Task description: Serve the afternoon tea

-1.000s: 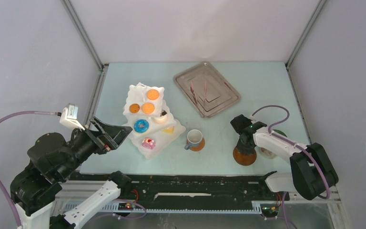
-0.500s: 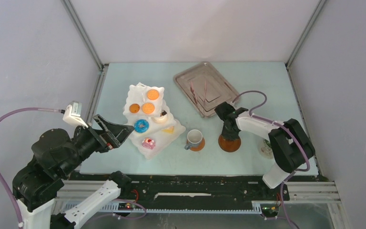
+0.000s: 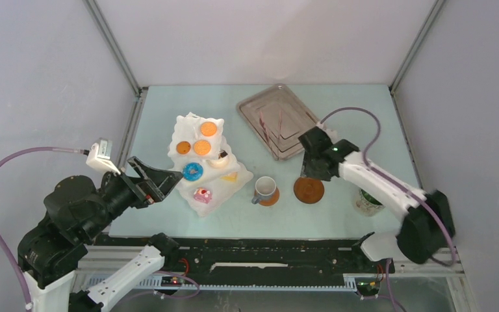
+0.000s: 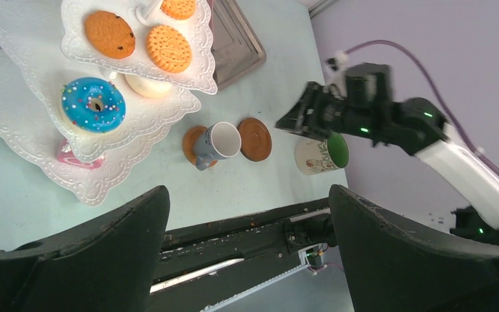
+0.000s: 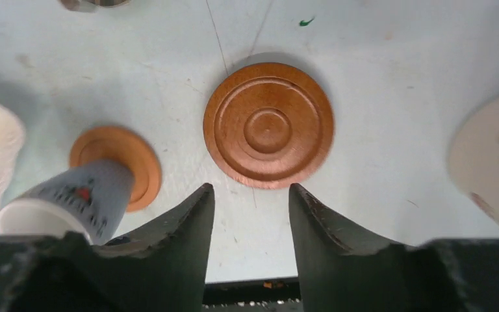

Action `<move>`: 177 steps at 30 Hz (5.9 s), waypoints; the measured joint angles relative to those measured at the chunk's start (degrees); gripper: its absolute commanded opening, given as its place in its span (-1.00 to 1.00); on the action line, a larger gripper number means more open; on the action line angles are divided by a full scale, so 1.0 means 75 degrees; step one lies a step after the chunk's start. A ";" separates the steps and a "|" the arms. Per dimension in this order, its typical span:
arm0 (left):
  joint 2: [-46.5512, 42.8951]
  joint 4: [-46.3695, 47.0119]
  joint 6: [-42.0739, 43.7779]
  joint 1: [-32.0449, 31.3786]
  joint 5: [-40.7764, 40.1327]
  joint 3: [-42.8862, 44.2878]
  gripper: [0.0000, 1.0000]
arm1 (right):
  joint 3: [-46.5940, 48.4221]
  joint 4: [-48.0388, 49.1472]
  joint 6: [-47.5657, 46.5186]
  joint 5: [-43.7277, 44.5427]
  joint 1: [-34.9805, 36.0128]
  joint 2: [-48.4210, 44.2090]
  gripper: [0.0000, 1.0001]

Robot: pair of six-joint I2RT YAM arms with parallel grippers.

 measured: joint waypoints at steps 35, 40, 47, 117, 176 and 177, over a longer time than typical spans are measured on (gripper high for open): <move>0.0685 -0.0114 0.1151 0.0000 0.0542 0.0580 0.99 | -0.0804 -0.1515 -0.0997 -0.2894 -1.0445 -0.2477 0.62; 0.1017 -0.0417 0.1728 0.0000 0.0536 0.0997 0.99 | -0.1151 -0.1582 -0.0105 -0.2623 -1.0459 -0.2704 0.53; 0.1507 -0.0600 0.2337 0.0000 0.0542 0.1209 0.99 | -0.1276 -0.1530 0.0705 -0.1999 -1.0579 -0.2425 0.46; 0.1670 -0.0388 0.2527 0.0000 -0.0452 0.0912 0.99 | 0.1399 -0.1795 0.2804 -0.2710 -0.3637 0.1938 -1.00; 0.1262 -0.0431 0.2570 0.0000 -0.0903 0.1416 1.00 | 0.3139 -0.3322 0.0685 -0.1976 -0.3485 -0.0676 1.00; 0.1186 -0.0393 0.2576 0.0000 -0.0965 0.1440 0.99 | 0.3334 -0.3325 0.0423 -0.2002 -0.3392 -0.0886 0.99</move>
